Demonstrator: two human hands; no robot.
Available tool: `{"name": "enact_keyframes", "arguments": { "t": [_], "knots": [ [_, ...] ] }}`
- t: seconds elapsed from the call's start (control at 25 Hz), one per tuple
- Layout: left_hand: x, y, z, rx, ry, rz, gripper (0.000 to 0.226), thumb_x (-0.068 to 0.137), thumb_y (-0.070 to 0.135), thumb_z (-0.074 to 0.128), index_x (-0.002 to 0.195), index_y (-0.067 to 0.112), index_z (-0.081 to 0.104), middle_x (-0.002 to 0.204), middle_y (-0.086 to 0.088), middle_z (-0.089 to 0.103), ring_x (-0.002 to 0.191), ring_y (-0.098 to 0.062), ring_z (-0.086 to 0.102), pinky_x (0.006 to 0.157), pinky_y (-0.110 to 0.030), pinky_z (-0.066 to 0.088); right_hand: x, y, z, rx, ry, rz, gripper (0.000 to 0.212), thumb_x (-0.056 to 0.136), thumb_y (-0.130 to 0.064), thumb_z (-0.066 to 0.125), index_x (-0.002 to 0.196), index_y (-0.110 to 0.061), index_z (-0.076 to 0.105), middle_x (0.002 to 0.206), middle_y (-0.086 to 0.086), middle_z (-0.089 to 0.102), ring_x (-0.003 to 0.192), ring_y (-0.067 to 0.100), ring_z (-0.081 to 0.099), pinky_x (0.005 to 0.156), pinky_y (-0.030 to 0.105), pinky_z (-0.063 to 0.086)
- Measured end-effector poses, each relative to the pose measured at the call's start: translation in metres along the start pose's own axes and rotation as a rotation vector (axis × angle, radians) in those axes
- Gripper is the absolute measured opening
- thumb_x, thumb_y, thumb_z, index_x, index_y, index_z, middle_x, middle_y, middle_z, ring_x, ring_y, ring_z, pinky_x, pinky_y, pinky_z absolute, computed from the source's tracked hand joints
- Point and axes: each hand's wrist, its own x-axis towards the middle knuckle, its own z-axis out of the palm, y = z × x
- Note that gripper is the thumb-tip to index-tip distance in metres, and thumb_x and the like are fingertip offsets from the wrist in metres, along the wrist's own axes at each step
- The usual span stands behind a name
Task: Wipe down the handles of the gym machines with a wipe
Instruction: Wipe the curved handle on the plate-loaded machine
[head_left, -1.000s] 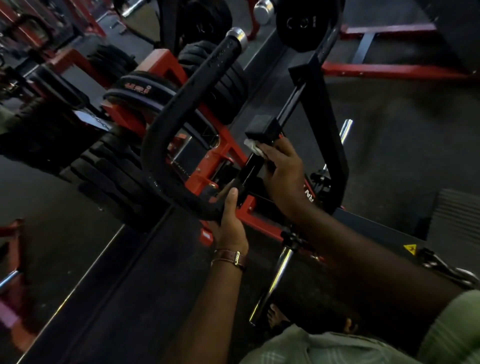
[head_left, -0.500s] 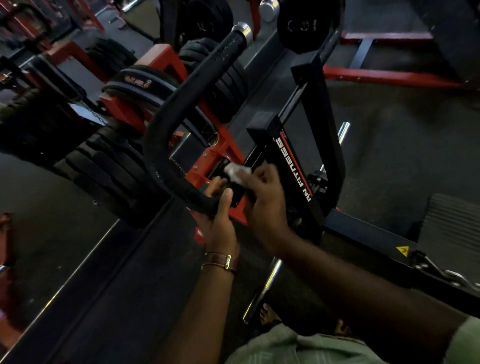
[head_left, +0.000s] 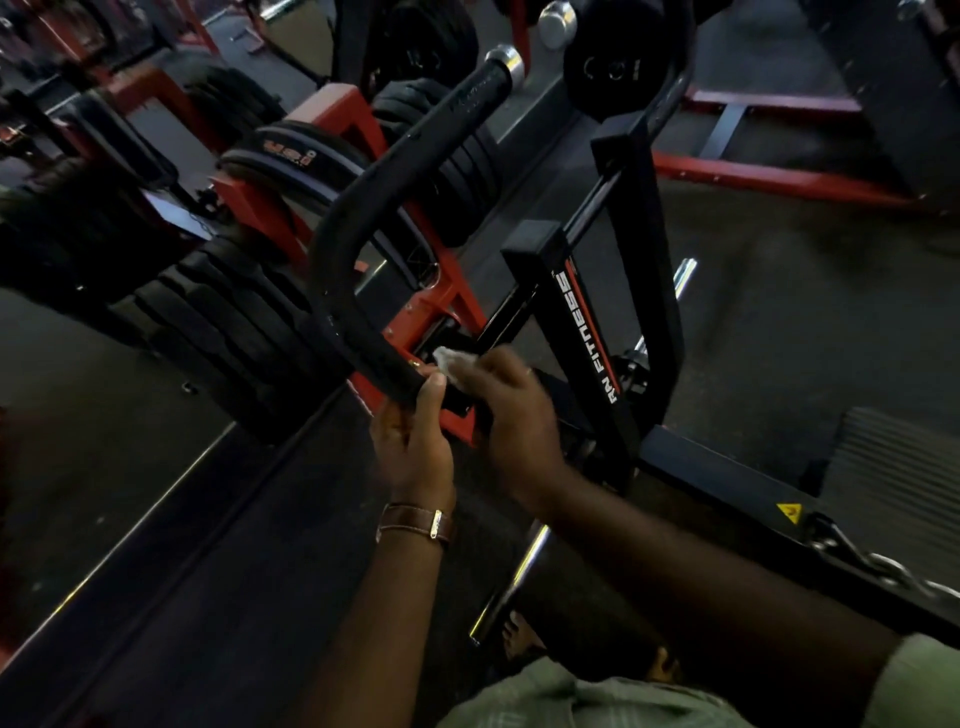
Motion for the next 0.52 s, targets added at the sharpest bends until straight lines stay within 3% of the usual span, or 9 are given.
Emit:
{"name": "enact_keyframes", "arguments": {
  "t": [0.08,0.12,0.24,0.36,0.52],
  "knots": [
    [0.000,0.000,-0.001,0.019,-0.015,-0.020,0.026,0.083,0.032,0.069,0.102,0.015,0.076,0.108,-0.013,0.074,0.109,-0.033,0.068,0.099,-0.060,0.049,-0.010,0.015,0.000,0.002,0.019,-0.013,0.038,0.084,0.009,0.061,0.117,-0.008,0.070,0.104,0.004,0.059,0.090,0.008,0.056,0.077,0.021,0.046],
    [0.001,0.001,-0.002,0.034,-0.010,-0.022,0.022,0.082,0.032,0.070,0.099,0.019,0.077,0.106,-0.009,0.075,0.108,-0.030,0.069,0.099,-0.058,0.050,-0.007,0.020,-0.005,0.131,0.118,0.089,0.039,0.085,0.009,0.062,0.117,-0.011,0.070,0.103,0.001,0.061,0.090,0.004,0.058,0.078,0.018,0.049],
    [-0.001,0.005,-0.001,0.037,-0.010,-0.028,0.009,0.086,0.018,0.071,0.093,0.020,0.076,0.102,-0.003,0.076,0.105,-0.021,0.070,0.098,-0.043,0.054,0.018,0.021,-0.016,0.732,0.402,0.627,0.025,0.096,0.000,0.057,0.104,-0.017,0.074,0.102,0.008,0.073,0.092,0.017,0.072,0.080,0.034,0.061],
    [-0.002,0.007,0.000,0.061,-0.016,0.014,0.009,0.089,0.005,0.068,0.096,0.009,0.074,0.100,-0.002,0.076,0.102,-0.016,0.070,0.089,-0.029,0.053,0.057,0.032,-0.023,1.195,0.272,1.008,0.025,0.100,-0.002,0.050,0.088,-0.012,0.069,0.086,0.008,0.070,0.066,0.016,0.070,0.061,0.026,0.060],
    [0.002,0.003,-0.003,0.083,-0.008,-0.008,0.014,0.088,0.009,0.072,0.101,0.007,0.073,0.105,-0.006,0.075,0.103,-0.020,0.070,0.088,-0.029,0.053,0.080,0.049,-0.006,1.271,0.124,0.977,0.025,0.098,-0.002,0.042,0.101,-0.005,0.066,0.099,0.009,0.068,0.085,0.019,0.068,0.067,0.029,0.057]
  ]
}}
